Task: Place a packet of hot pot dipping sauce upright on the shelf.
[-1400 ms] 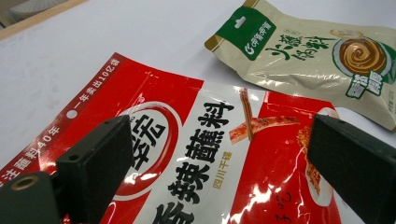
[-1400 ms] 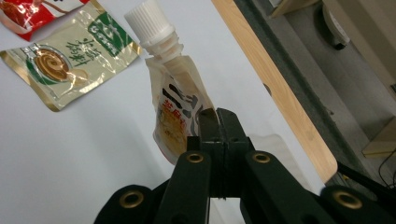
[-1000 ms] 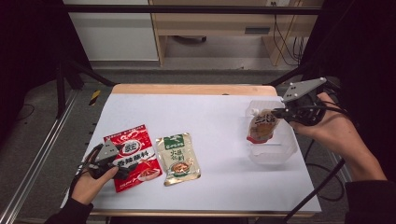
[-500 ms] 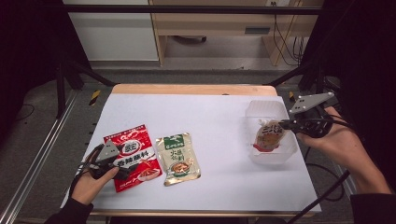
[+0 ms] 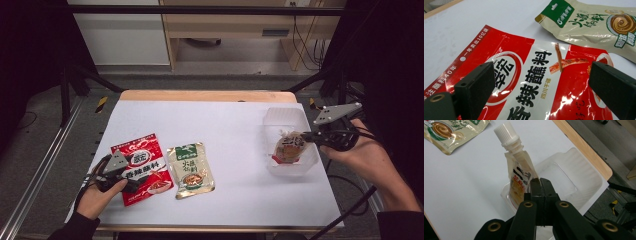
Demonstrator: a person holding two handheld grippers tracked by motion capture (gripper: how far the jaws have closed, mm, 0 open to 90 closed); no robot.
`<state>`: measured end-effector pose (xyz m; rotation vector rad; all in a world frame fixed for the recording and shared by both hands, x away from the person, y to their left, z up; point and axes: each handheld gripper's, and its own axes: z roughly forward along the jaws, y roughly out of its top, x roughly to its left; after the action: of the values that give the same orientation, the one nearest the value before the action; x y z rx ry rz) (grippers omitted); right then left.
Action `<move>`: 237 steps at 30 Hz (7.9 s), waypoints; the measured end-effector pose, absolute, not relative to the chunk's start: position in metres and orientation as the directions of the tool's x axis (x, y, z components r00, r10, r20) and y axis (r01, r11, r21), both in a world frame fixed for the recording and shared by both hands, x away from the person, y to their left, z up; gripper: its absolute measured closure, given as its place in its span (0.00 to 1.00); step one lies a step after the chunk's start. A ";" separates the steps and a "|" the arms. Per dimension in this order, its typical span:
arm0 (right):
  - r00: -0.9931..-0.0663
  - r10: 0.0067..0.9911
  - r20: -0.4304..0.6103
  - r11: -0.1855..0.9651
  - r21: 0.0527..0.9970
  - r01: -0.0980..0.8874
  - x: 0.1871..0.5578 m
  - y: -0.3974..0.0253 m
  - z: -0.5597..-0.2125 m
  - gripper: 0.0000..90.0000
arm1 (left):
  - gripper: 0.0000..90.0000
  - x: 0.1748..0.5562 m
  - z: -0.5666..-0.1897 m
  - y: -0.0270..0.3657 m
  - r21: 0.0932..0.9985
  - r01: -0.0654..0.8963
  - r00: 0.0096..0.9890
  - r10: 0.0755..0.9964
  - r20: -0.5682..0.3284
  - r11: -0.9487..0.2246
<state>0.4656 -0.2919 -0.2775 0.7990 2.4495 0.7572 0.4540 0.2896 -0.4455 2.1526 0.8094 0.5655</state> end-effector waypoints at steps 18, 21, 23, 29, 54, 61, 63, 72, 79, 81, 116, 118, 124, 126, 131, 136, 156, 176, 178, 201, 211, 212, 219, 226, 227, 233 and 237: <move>-0.728 0.650 -0.217 0.675 0.606 0.421 0.464 -0.294 -0.290 1.00 | 0.08 0.454 -0.445 0.289 0.772 0.360 0.709 0.692 0.138 -0.523; -0.732 0.649 -0.208 0.675 0.601 0.428 0.467 -0.294 -0.299 1.00 | 0.08 0.454 -0.445 0.289 0.774 0.361 0.708 0.693 0.136 -0.520; -0.733 0.651 -0.197 0.672 0.599 0.436 0.468 -0.294 -0.306 1.00 | 0.08 0.454 -0.446 0.288 0.772 0.361 0.710 0.691 0.136 -0.523; -0.735 0.654 -0.179 0.666 0.595 0.449 0.471 -0.295 -0.320 1.00 | 0.08 0.454 -0.446 0.288 0.772 0.362 0.709 0.692 0.136 -0.523; -0.719 0.648 -0.251 0.646 0.680 0.345 0.466 -0.280 -0.316 0.42 | 0.08 0.453 -0.447 0.286 0.762 0.363 0.710 0.689 0.147 -0.537; -0.710 0.647 -0.280 0.627 0.725 0.285 0.456 -0.250 -0.304 0.22 | 0.08 0.454 -0.447 0.286 0.758 0.363 0.710 0.687 0.151 -0.542; -0.712 0.643 -0.282 0.626 0.730 0.276 0.455 -0.246 -0.303 0.21 | 0.08 0.453 -0.447 0.286 0.758 0.363 0.711 0.686 0.151 -0.543; -0.745 0.609 -0.273 0.601 0.771 0.209 0.442 -0.200 -0.305 0.14 | 0.07 0.454 -0.449 0.286 0.752 0.377 0.708 0.692 0.142 -0.540; -0.741 0.612 -0.276 0.578 0.795 0.181 0.434 -0.151 -0.325 0.14 | 0.06 0.453 -0.450 0.283 0.752 0.374 0.720 0.681 0.132 -0.542; -0.731 0.622 -0.282 0.574 0.799 0.180 0.433 -0.146 -0.329 0.14 | 0.06 0.454 -0.450 0.284 0.755 0.376 0.722 0.681 0.126 -0.538; -0.595 0.791 -0.142 0.439 0.809 0.391 0.450 -0.102 -0.440 0.16 | 0.10 0.539 -0.419 0.217 0.746 0.354 0.737 0.659 0.150 -0.565; -0.591 0.794 -0.140 0.436 0.809 0.394 0.451 -0.102 -0.441 0.16 | 0.10 0.542 -0.421 0.215 0.746 0.359 0.739 0.659 0.140 -0.561; -0.586 0.797 -0.148 0.447 0.797 0.407 0.452 -0.102 -0.444 0.16 | 0.12 0.546 -0.431 0.206 0.713 0.377 0.753 0.644 0.136 -0.591; -0.591 0.793 -0.149 0.453 0.793 0.407 0.452 -0.101 -0.445 0.17 | 0.13 0.542 -0.434 0.206 0.707 0.367 0.755 0.638 0.153 -0.604; -0.599 0.784 -0.163 0.471 0.785 0.402 0.452 -0.098 -0.447 0.20 | 0.15 0.541 -0.445 0.211 0.681 0.382 0.769 0.624 0.141 -0.624; -0.615 0.766 -0.188 0.502 0.772 0.390 0.450 -0.095 -0.448 0.20 | 0.19 0.545 -0.453 0.210 0.674 0.398 0.782 0.614 0.106 -0.623; -0.632 0.751 -0.193 0.521 0.761 0.387 0.450 -0.093 -0.451 0.20 | 0.32 0.545 -0.464 0.200 0.642 0.415 0.822 0.568 0.039 -0.645; -0.642 0.742 -0.194 0.532 0.753 0.388 0.451 -0.093 -0.453 0.20 | 0.60 0.531 -0.456 0.191 0.650 0.385 0.863 0.505 -0.001 -0.655; -0.642 0.742 -0.193 0.531 0.753 0.389 0.451 -0.093 -0.453 0.20 | 0.61 0.531 -0.459 0.188 0.640 0.379 0.860 0.510 0.023 -0.668; -0.650 0.734 -0.199 0.544 0.745 0.387 0.451 -0.092 -0.454 0.19 | 0.99 0.527 -0.459 0.186 0.668 0.364 0.812 0.573 0.115 -0.649; -0.652 0.729 -0.209 0.553 0.741 0.380 0.450 -0.092 -0.454 0.19 | 1.00 0.519 -0.435 0.190 0.720 0.308 0.818 0.560 0.133 -0.622; -0.654 0.726 -0.212 0.556 0.740 0.377 0.450 -0.092 -0.453 0.19 | 1.00 0.517 -0.432 0.190 0.732 0.304 0.817 0.562 0.130 -0.610; -0.663 0.712 -0.232 0.566 0.748 0.347 0.447 -0.090 -0.450 0.16 | 1.00 0.506 -0.407 0.186 0.771 0.233 0.832 0.532 0.157 -0.593; -0.675 0.701 -0.228 0.564 0.758 0.329 0.445 -0.090 -0.444 0.14 | 1.00 0.495 -0.386 0.180 0.785 0.170 0.854 0.486 0.184 -0.596; -0.681 0.694 -0.234 0.567 0.760 0.317 0.444 -0.091 -0.443 0.14 | 1.00 0.494 -0.385 0.180 0.785 0.166 0.856 0.483 0.186 -0.596; -0.681 0.692 -0.240 0.555 0.780 0.288 0.440 -0.094 -0.433 0.18 | 1.00 0.489 -0.378 0.178 0.789 0.149 0.866 0.464 0.188 -0.596; -0.680 0.687 -0.258 0.569 0.772 0.282 0.439 -0.095 -0.420 0.20 | 1.00 0.486 -0.375 0.177 0.782 0.138 0.872 0.448 0.195 -0.608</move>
<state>0.4387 -0.0954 -0.4199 0.7724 2.2572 0.9770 0.4859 0.1770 -0.3748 2.2072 0.4210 0.4765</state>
